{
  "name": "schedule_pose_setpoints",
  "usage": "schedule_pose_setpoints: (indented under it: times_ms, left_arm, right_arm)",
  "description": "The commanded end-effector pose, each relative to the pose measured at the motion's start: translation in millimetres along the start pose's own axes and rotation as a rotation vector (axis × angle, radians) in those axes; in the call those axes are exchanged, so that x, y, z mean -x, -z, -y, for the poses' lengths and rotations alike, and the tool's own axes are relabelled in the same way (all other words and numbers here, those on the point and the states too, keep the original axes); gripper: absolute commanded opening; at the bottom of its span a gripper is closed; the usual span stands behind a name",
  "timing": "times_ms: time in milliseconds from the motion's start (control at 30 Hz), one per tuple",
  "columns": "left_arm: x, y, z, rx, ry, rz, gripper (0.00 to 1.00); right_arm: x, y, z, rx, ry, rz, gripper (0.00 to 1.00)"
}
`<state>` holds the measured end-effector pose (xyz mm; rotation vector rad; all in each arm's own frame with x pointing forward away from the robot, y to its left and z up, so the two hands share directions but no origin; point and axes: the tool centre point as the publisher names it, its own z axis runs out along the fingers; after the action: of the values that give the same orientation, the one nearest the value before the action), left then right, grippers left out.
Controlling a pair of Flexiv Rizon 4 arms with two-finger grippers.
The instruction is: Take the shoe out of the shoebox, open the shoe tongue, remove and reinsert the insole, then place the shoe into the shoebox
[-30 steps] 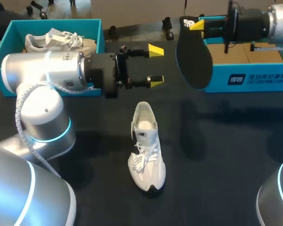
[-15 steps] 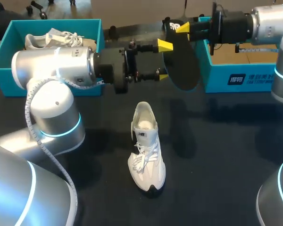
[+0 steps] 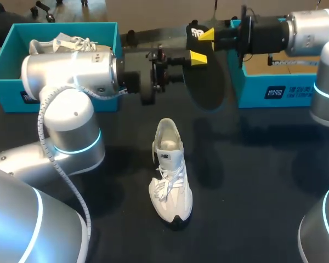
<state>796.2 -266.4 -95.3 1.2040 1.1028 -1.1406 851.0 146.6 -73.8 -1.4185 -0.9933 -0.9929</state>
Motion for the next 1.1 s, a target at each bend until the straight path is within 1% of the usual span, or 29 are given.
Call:
schedule_pose_setpoints:
  times_ms: [33,67,233,267,300,333,433,500,767,1100]
  left_arm:
    - [-1.4,-6,0,0.003,-0.002,0.009,0.13]
    - [-1.3,-6,0,-0.001,0.002,0.012,0.0]
    - [-0.2,-6,1,-0.017,0.033,0.017,0.0]
    - [-0.1,-5,2,-0.021,0.044,0.018,0.0]
    - [0.1,-4,2,-0.025,0.056,0.02,0.0]
    - [0.7,-3,3,-0.025,0.061,0.021,0.0]
    - [2.2,1,5,-0.033,0.074,0.022,0.0]
    - [3.2,4,6,-0.041,0.08,0.02,0.0]
    - [5.5,19,6,-0.06,0.128,0.006,0.0]
    - [16.8,38,9,-0.085,0.164,0.018,0.0]
  right_arm:
    - [1.1,-2,3.8,0.012,0.003,-0.008,0.0]
    - [0.8,-3,4.5,0.012,0.004,-0.008,0.0]
    - [-0.1,-4,6.9,0.025,0.03,0.005,0.0]
    - [0.2,-4,7.8,0.027,0.031,0.005,0.36]
    - [0.8,-4,8.5,0.026,0.034,0.005,0.77]
    - [1.5,-3,9.1,0.032,0.045,0.012,1.0]
    - [3.1,-1,10.7,0.041,0.083,0.023,1.0]
    - [4.2,0,12.3,0.034,0.11,0.057,1.0]
    - [17.4,8,23.5,0.068,0.172,0.054,1.0]
    - [38.6,22,45.0,0.128,0.211,0.072,1.0]
